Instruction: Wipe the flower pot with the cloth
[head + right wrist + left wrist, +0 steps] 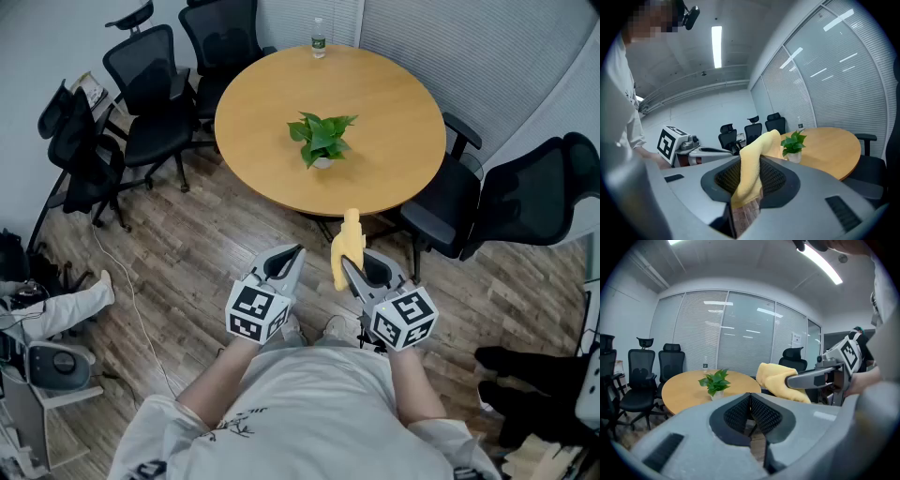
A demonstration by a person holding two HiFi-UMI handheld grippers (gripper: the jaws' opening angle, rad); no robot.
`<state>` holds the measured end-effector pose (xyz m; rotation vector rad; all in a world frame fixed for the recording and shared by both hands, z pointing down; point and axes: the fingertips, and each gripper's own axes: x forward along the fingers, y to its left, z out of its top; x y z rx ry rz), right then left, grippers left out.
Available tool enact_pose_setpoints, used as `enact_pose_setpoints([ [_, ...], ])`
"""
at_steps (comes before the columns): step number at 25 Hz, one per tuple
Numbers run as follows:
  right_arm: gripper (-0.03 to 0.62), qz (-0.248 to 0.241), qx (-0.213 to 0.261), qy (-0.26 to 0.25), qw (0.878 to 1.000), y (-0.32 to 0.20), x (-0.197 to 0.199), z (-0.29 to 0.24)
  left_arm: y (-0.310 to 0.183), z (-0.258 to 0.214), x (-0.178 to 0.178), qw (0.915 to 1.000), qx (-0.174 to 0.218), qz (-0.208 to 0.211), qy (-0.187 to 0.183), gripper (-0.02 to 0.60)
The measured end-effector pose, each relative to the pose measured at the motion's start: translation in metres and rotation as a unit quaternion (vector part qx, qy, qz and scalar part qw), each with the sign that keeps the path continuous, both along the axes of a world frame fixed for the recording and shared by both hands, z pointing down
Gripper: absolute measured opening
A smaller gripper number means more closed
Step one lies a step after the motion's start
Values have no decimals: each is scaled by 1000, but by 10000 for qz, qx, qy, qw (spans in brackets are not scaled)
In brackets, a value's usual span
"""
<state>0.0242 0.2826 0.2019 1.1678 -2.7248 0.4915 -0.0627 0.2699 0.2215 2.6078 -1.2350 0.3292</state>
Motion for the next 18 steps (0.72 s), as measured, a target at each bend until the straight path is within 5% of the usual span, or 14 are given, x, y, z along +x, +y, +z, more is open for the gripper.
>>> enact_pose_setpoints([
  [18, 97, 147, -28, -105, 9998, 0, -19, 3, -4, 4, -20, 9999, -13, 96, 98, 11],
])
